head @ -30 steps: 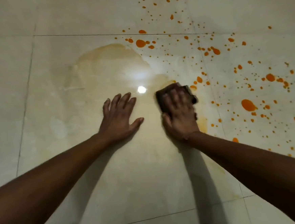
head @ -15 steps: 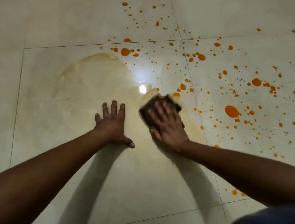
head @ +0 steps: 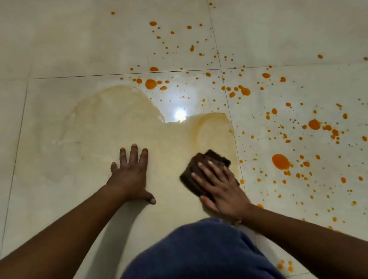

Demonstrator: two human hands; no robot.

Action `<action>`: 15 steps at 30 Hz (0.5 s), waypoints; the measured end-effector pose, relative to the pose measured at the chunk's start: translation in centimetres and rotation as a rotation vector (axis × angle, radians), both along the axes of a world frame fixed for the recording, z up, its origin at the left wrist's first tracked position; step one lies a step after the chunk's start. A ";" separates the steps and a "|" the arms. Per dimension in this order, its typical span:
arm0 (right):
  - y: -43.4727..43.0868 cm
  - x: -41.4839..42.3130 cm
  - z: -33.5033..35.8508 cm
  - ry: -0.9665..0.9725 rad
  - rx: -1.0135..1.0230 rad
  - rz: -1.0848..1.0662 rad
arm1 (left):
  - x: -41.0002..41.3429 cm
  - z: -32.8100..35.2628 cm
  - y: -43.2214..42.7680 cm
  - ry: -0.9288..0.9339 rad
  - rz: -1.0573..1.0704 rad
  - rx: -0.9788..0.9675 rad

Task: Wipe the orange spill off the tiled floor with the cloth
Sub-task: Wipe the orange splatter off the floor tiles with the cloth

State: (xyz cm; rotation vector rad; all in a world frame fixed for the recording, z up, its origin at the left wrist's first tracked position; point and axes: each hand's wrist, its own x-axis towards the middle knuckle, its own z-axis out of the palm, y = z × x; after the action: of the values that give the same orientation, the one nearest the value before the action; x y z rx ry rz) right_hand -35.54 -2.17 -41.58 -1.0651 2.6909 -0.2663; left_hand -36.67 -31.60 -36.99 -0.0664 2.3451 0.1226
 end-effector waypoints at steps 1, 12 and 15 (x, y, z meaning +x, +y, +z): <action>1.5 -1.5 0.0 0.015 0.009 -0.072 | -0.3 0.5 0.1 -0.006 -0.004 -0.007; -6.6 -5.2 -0.3 -0.004 0.033 -0.003 | -9.2 2.0 -8.7 0.252 -0.063 -0.062; -3.8 -10.8 0.7 0.002 0.067 -0.166 | -11.9 2.2 -12.4 0.246 -0.131 -0.091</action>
State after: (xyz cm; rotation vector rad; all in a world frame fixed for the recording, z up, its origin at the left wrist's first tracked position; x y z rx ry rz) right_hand -46.38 -5.93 -40.87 -0.8250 2.7724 -0.2025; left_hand -48.58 -43.97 -34.78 0.0612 2.5919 -0.0434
